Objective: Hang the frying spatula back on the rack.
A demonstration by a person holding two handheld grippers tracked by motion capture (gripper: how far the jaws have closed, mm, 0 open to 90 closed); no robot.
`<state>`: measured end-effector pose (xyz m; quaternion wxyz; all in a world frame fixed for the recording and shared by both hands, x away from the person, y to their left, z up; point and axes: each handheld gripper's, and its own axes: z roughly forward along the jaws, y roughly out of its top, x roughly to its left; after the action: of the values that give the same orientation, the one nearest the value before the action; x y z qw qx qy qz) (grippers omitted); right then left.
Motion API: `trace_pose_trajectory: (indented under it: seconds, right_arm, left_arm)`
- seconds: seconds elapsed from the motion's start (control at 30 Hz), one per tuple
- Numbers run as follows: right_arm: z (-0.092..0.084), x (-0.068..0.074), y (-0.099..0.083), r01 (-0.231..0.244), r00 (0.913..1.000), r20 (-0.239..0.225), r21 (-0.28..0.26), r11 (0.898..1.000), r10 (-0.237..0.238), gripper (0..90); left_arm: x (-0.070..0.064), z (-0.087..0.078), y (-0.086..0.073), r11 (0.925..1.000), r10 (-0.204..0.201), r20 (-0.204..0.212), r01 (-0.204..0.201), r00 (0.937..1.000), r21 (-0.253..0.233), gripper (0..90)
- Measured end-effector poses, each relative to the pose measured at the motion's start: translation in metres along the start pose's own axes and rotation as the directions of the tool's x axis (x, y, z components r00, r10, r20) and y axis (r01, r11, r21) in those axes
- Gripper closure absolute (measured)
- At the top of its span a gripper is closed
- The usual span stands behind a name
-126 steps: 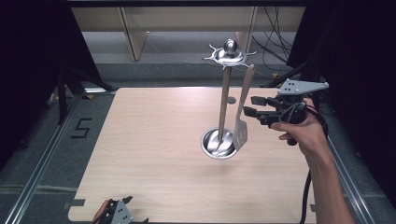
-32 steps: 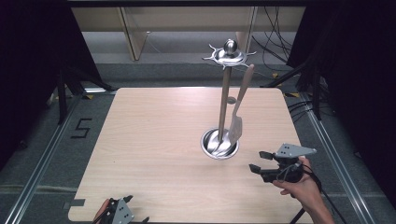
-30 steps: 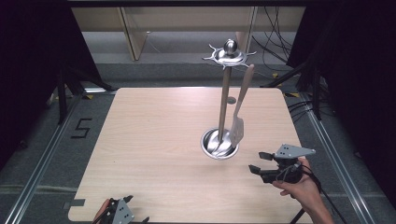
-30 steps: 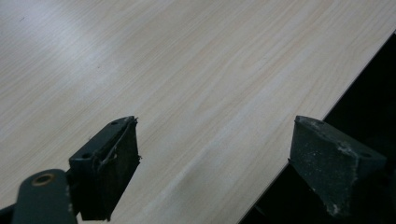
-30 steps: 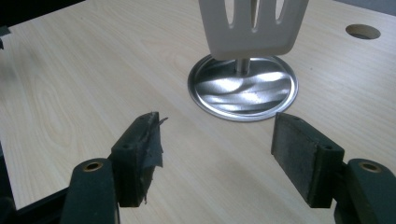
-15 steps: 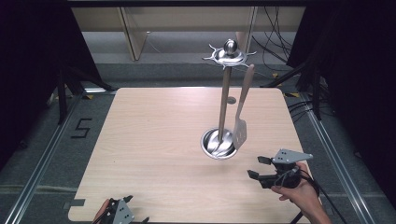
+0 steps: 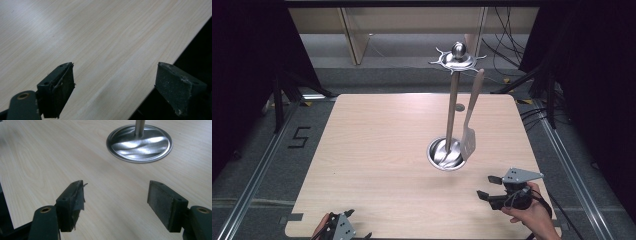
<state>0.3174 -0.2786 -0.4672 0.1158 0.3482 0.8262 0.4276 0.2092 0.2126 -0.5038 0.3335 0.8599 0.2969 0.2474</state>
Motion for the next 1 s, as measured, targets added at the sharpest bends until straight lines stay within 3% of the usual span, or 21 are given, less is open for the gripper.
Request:
trace_pose_trajectory:
  seconds: [0.1, 0.13, 0.17, 0.2, 0.23, 0.37, 0.43, 0.53, 0.57, 0.83, 1.0]
  right_arm:
    - [0.000, -0.001, -0.006, 0.010, 0.9998, 0.020, 0.010, 1.000, -0.010, 30.7]
    - [0.000, 0.002, -0.007, -0.015, 0.9997, 0.018, 0.018, 1.000, 0.014, 30.7]
    - [0.001, 0.000, -0.009, 0.014, 0.9995, 0.027, 0.009, 1.000, -0.014, 30.8]
    - [0.001, 0.003, -0.011, -0.014, 0.9995, 0.027, 0.025, 1.000, 0.014, 30.8]
    - [0.002, 0.000, -0.012, 0.018, 0.9992, 0.035, 0.015, 1.000, -0.019, 30.7]
    - [0.000, 0.004, -0.017, -0.002, 0.9998, 0.018, 0.024, 1.000, 0.001, 30.1]
    - [0.000, 0.004, -0.019, 0.020, 0.9995, 0.023, 0.019, 1.000, -0.021, 30.0]
    - [-0.001, 0.008, -0.021, 0.012, 0.9992, 0.039, 0.033, 0.999, -0.013, 30.0]
    - [0.000, 0.006, -0.022, 0.042, 0.9985, 0.033, 0.024, 0.999, -0.043, 30.0]
    - [-0.001, 0.012, -0.029, 0.039, 0.9984, 0.040, 0.036, 0.999, -0.040, 29.9]
    - [-0.004, 0.017, -0.031, 0.081, 0.9958, 0.042, 0.010, 0.997, -0.082, 30.3]
  left_arm:
    - [0.000, 0.000, 0.000, 1.0000, -0.001, 0.000, 0.001, 1.0000, -0.001, 15.0]
    - [0.000, 0.000, 0.000, 1.0000, -0.001, 0.000, 0.001, 1.0000, -0.001, 15.0]
    - [0.000, 0.000, 0.000, 1.0000, 0.000, 0.000, 0.000, 1.0000, -0.001, 14.9]
    - [0.000, 0.000, 0.000, 1.0000, 0.000, 0.000, 0.000, 1.0000, -0.001, 15.0]
    - [0.000, 0.000, 0.000, 1.0000, 0.000, 0.000, 0.000, 1.0000, -0.001, 14.9]
    - [0.000, 0.000, 0.000, 1.0000, 0.000, 0.000, 0.000, 1.0000, 0.000, 15.0]
    - [0.000, 0.000, 0.000, 1.0000, 0.000, 0.000, 0.000, 1.0000, 0.003, 14.9]
    - [0.000, 0.000, 0.000, 1.0000, -0.003, 0.000, 0.003, 1.0000, 0.001, 15.0]
    - [0.000, 0.000, 0.000, 1.0000, -0.002, -0.001, 0.002, 1.0000, 0.000, 14.9]
    - [0.000, 0.000, 0.000, 1.0000, 0.002, 0.001, -0.002, 1.0000, 0.004, 15.0]
    - [0.000, 0.001, 0.000, 1.0000, 0.000, -0.010, 0.000, 1.0000, 0.003, 15.0]
